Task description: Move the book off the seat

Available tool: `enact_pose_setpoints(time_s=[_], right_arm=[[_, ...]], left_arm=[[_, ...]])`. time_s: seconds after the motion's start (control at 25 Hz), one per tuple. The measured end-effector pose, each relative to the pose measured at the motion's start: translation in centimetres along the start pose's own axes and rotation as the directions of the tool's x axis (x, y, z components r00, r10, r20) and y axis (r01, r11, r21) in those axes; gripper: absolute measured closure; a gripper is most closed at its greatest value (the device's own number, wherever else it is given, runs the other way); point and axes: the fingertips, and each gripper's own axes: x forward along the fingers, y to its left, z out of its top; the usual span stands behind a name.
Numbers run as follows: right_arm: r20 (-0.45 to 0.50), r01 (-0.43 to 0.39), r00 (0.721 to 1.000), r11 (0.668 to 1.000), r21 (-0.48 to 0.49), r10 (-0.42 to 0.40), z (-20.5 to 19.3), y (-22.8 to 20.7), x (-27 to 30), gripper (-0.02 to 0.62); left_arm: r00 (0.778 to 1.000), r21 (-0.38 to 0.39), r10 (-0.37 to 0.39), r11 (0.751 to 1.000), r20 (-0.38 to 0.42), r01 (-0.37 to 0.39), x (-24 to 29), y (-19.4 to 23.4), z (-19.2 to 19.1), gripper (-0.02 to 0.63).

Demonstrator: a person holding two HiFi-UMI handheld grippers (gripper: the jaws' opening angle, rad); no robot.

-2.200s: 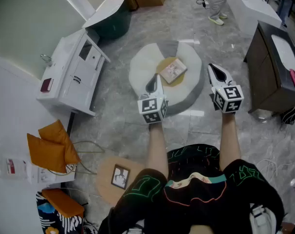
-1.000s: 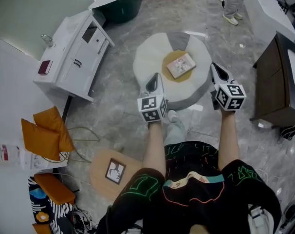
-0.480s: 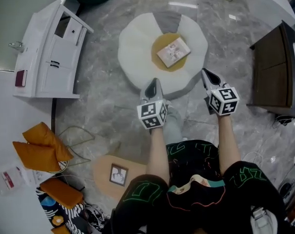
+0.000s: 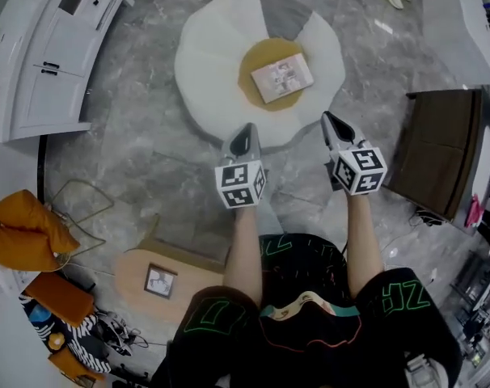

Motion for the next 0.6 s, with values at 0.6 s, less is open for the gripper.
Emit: enact_pose_setpoints(time_s=[0.6], right_arm=[[-0.153, 0.123, 0.980, 0.992, -0.031, -0.126, -2.3, -7.6, 3.8, 0.592]], left_arm=[[0.991, -0.093, -0.124, 0.989, -0.050, 0.119, 11.1, -2.0, -3.0, 0.595]])
